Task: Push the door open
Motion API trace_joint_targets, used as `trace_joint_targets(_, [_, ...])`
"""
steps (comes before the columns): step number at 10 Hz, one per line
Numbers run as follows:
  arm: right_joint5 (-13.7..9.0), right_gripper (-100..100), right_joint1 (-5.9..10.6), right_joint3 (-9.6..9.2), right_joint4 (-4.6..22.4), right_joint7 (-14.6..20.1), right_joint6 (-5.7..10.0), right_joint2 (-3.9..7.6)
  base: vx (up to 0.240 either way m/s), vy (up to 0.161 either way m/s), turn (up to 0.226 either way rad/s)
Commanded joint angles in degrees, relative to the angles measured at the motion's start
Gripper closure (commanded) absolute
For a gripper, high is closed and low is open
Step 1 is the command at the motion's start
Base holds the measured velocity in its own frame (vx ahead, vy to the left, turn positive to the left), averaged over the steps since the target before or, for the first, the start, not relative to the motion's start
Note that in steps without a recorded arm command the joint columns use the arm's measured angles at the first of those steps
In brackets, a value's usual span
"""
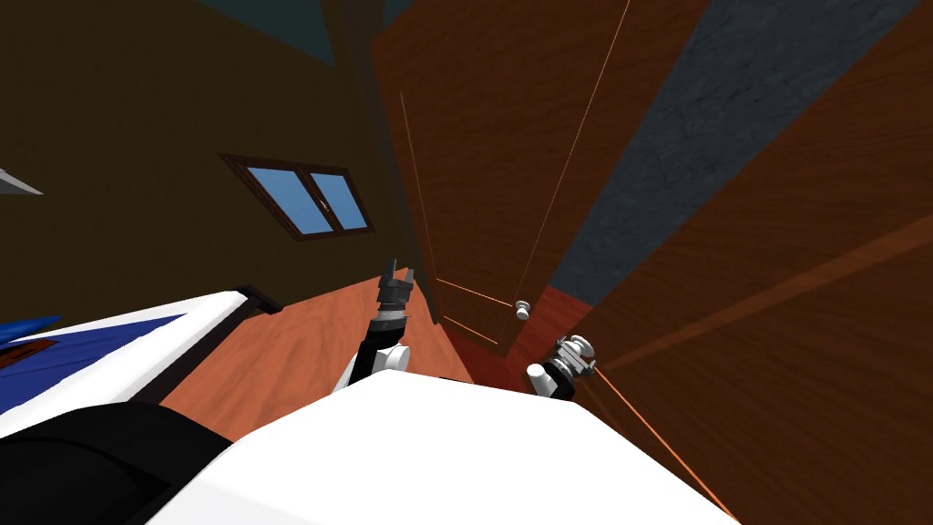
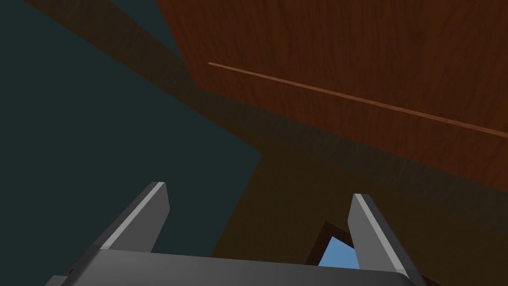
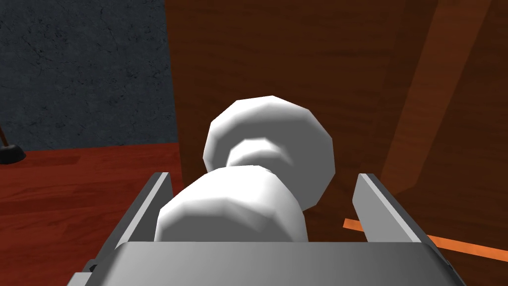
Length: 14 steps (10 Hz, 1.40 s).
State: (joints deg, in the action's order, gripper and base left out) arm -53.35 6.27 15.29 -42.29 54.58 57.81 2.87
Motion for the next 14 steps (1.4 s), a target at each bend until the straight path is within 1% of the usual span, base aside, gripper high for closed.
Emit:
trace_joint_targets(1, [-0.63, 100, -0.35, 1.45, 0.83, 0.14, 1.68, 1.09, 0.019, -0.049, 0.021])
trace_joint_targets(4, [-2.17, 100, 0.25, 3.51, 1.86, -0.38, 3.73, 1.40, 0.039, -0.075, 0.061])
trace_joint_targets(6, [-2.17, 100, 0.25, 3.51, 1.86, -0.38, 3.73, 1.40, 0.035, -0.051, 0.007])
trace_joint_targets(7, [-2.71, 100, 0.47, 4.24, 2.22, -0.56, 4.46, 1.49, 0.017, -0.033, 0.075])
trace_joint_targets(9, [-2.71, 100, 0.47, 4.24, 2.22, -0.56, 4.46, 1.49, 0.007, -0.033, -0.005])
trace_joint_targets(10, [-3.29, 100, 0.71, 5.01, 2.61, -0.76, 5.23, 1.57, 0.012, -0.034, 0.075])
trace_joint_targets(11, [-3.29, 100, 0.71, 5.01, 2.61, -0.76, 5.23, 1.57, 0.022, -0.033, 0.045])
trace_joint_targets(12, [-3.87, 100, 0.94, 5.78, 3.00, -0.95, 6.01, 1.64, 0.028, -0.043, 0.039])
trace_joint_targets(14, [-3.87, 100, 0.94, 5.78, 3.00, -0.95, 6.01, 1.64, 0.027, -0.047, 0.015])
